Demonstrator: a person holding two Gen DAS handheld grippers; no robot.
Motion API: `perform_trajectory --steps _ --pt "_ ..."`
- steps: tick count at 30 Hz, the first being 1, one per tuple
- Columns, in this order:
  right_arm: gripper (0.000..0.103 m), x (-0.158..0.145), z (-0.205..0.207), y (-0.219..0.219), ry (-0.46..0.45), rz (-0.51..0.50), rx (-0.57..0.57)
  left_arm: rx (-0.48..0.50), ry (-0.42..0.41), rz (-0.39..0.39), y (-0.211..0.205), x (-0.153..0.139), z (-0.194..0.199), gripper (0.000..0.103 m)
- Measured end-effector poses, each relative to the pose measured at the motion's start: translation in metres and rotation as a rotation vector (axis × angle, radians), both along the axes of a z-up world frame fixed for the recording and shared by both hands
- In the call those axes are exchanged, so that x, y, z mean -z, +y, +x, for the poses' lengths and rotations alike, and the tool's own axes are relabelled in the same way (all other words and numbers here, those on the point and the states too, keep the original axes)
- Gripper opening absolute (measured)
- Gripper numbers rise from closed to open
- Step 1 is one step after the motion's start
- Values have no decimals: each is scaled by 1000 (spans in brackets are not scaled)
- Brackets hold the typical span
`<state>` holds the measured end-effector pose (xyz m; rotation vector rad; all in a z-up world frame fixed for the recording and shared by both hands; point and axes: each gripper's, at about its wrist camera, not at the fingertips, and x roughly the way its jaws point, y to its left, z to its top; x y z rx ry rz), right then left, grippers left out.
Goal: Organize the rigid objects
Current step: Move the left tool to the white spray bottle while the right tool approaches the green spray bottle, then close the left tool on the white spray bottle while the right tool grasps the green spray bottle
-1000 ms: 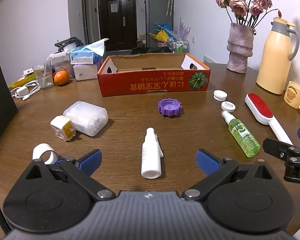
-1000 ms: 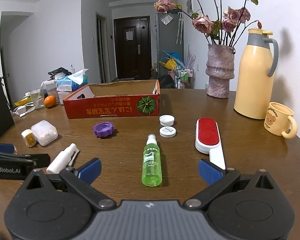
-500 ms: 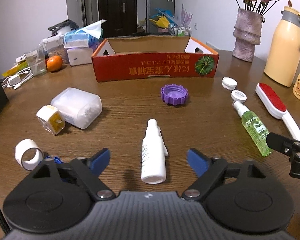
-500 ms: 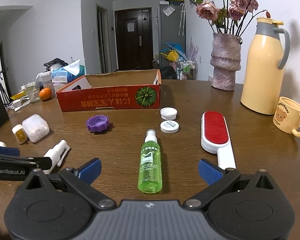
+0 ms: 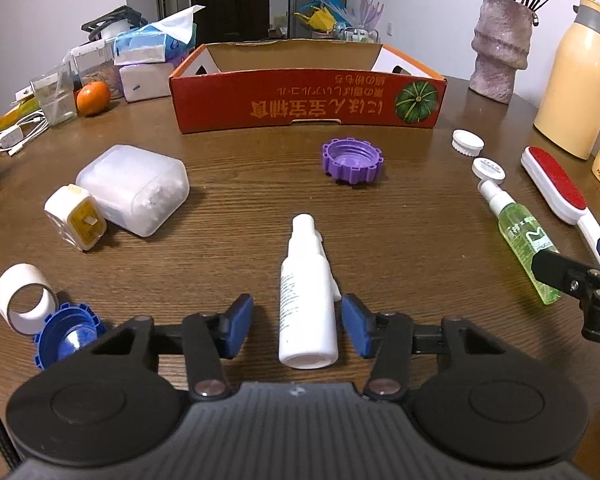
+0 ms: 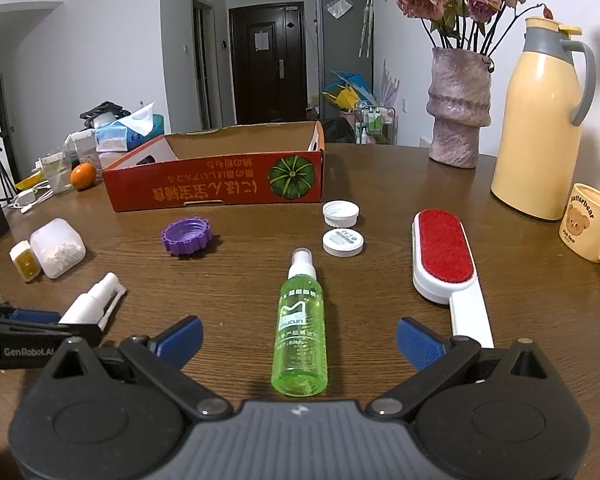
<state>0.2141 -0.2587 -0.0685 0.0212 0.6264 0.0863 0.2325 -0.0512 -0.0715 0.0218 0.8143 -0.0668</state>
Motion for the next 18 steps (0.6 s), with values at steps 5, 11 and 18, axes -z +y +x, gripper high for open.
perform_trajectory --steps 5,11,18 --pt "103 4 7 -1 12 5 6 10 -17 5 -2 1 3 32" --pt "103 10 14 -1 21 5 7 21 -37 -2 -2 2 5 29" --pt "103 17 20 0 34 -6 11 28 -48 -7 -1 3 5 29"
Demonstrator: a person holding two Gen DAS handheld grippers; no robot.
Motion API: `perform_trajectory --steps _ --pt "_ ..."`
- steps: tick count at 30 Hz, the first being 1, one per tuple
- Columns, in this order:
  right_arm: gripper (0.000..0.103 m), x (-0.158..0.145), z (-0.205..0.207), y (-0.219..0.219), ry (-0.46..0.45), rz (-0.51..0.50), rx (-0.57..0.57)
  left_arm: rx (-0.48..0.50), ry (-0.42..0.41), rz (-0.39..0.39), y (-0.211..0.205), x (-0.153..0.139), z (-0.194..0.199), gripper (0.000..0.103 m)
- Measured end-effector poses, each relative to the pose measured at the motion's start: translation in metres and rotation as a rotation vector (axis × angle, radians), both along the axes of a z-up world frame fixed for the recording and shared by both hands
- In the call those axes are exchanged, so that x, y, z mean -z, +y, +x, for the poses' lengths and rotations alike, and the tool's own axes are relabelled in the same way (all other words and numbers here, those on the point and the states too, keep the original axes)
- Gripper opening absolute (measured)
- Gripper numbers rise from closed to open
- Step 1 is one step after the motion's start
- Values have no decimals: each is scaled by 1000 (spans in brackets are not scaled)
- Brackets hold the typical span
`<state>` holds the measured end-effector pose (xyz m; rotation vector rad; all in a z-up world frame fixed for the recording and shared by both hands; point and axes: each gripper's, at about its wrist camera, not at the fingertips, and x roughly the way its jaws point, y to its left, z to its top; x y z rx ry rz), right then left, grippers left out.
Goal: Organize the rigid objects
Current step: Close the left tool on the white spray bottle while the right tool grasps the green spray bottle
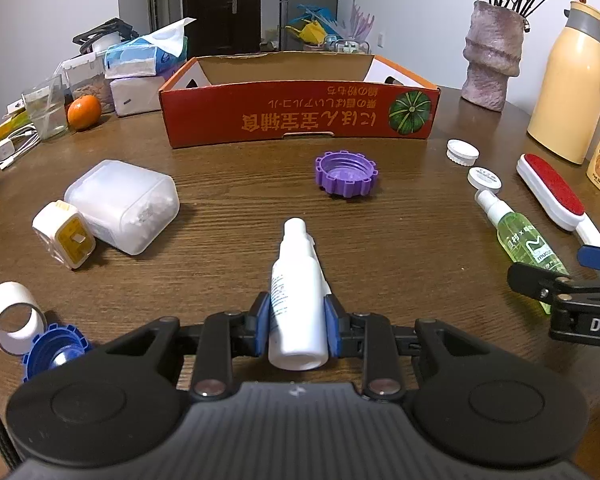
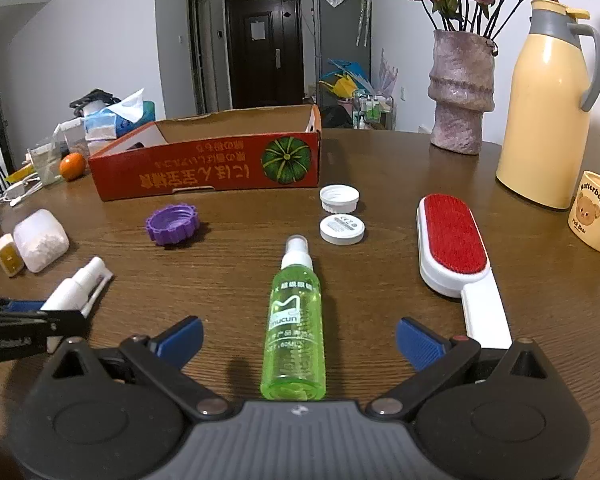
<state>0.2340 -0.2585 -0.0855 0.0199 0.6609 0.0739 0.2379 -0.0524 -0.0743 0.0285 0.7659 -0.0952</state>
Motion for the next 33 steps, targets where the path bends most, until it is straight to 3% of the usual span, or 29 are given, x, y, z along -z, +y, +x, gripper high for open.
perform_trajectory --steps 10,18,24,29,33 --pt "96 9 8 -3 3 11 41 0 0 -3 1 0 0 29" --pt "80 12 11 -3 13 38 22 0 -1 -5 0 0 1 29" --pt "64 12 12 -2 2 32 25 1 -1 -5 1 1 1 29" --pt "31 11 9 -3 -10 37 32 1 -1 -5 1 1 1 29" --pt "30 11 9 -4 -15 41 32 0 -1 -4 0 1 2 29"
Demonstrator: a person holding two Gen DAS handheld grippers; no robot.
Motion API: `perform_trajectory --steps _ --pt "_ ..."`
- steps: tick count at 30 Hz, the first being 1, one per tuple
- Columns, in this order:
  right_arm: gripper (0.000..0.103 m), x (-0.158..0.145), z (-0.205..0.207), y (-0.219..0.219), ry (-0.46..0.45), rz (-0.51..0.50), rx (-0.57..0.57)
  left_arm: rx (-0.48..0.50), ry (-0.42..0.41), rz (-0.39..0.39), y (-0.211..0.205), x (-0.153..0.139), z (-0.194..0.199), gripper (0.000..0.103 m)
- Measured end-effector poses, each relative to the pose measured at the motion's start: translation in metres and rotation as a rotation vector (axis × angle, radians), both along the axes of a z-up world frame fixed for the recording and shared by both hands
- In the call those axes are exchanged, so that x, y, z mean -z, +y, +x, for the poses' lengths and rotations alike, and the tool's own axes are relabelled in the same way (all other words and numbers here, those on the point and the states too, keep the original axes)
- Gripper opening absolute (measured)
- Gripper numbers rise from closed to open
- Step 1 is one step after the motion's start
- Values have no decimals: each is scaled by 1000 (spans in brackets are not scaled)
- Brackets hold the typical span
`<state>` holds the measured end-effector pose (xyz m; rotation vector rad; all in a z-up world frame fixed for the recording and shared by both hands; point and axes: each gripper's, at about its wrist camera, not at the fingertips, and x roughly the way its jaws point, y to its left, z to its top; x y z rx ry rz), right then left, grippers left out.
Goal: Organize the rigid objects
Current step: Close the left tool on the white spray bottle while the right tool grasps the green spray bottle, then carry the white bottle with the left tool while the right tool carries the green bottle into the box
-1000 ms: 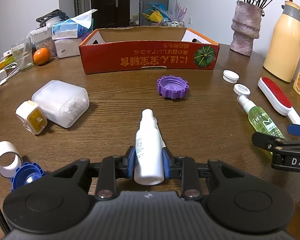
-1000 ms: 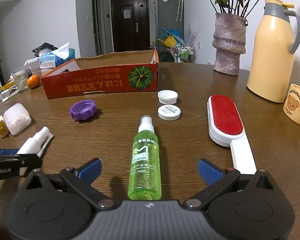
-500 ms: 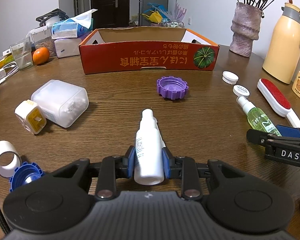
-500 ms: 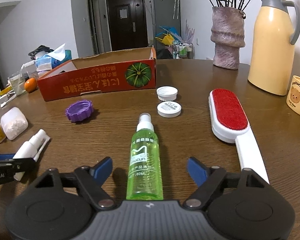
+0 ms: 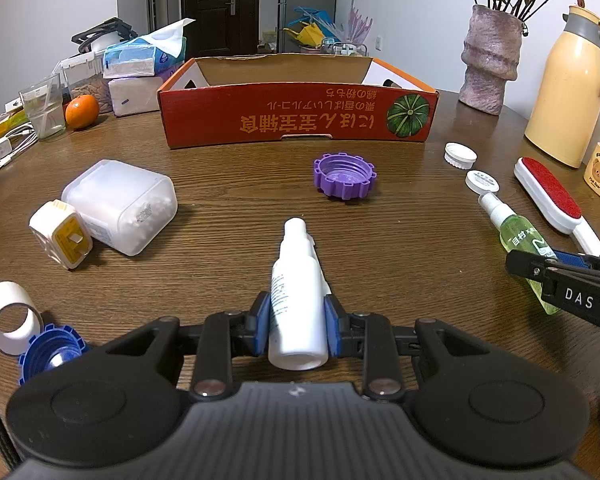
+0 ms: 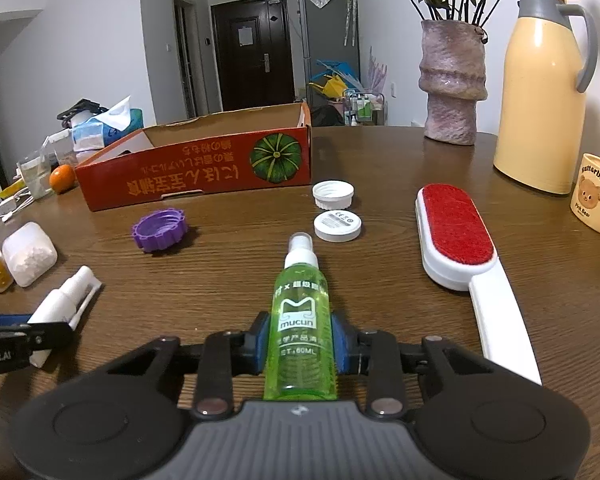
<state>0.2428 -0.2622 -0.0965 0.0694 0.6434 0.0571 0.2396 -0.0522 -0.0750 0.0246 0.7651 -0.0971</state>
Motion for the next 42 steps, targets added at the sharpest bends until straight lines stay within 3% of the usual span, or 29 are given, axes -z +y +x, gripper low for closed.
perform_trajectory --steps 15,42 --pt "30 -9 -4 12 -26 13 -23 -2 -18 -9 4 -10 2 29" --pt "30 -63 15 40 -121 30 -57 -27 -134 -24 15 -69 29 29"
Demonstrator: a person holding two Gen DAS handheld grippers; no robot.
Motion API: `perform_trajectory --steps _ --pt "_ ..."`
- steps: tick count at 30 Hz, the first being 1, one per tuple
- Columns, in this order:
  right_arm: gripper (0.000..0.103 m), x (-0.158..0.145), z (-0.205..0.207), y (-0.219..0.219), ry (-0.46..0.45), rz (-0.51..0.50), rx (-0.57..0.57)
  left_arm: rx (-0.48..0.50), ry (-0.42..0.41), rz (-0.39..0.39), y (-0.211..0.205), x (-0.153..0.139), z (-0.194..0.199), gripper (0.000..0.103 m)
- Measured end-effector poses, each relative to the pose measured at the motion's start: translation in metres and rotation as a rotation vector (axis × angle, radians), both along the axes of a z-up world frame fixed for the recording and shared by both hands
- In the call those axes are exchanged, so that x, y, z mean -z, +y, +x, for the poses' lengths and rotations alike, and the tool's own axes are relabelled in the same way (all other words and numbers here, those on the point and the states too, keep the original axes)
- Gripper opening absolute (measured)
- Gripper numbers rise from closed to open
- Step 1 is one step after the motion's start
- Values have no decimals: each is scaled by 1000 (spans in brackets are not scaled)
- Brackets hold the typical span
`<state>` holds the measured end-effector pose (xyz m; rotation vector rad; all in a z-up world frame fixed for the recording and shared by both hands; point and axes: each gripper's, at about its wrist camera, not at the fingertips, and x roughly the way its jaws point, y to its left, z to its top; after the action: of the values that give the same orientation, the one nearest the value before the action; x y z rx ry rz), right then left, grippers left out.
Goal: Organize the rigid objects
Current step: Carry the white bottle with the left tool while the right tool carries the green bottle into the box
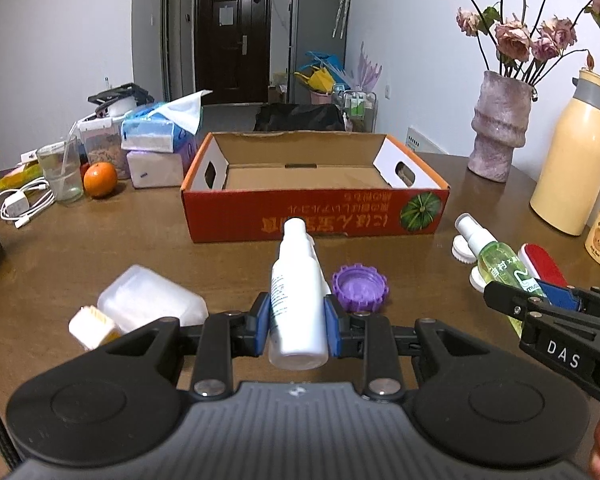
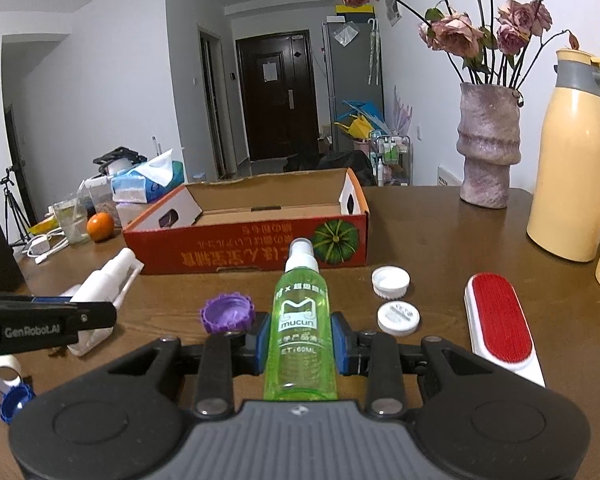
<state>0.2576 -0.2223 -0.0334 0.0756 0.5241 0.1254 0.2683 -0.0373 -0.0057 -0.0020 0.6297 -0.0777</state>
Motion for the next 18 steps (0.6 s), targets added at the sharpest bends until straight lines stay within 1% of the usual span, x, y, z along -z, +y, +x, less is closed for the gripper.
perform_trajectory --steps 10,18 --pt "30 -19 19 4 -39 6 -7 -21 -34 -6 0 -18 21 29" --pt "30 -27 36 6 -50 7 -4 -40 -53 0 -2 -29 44 29"
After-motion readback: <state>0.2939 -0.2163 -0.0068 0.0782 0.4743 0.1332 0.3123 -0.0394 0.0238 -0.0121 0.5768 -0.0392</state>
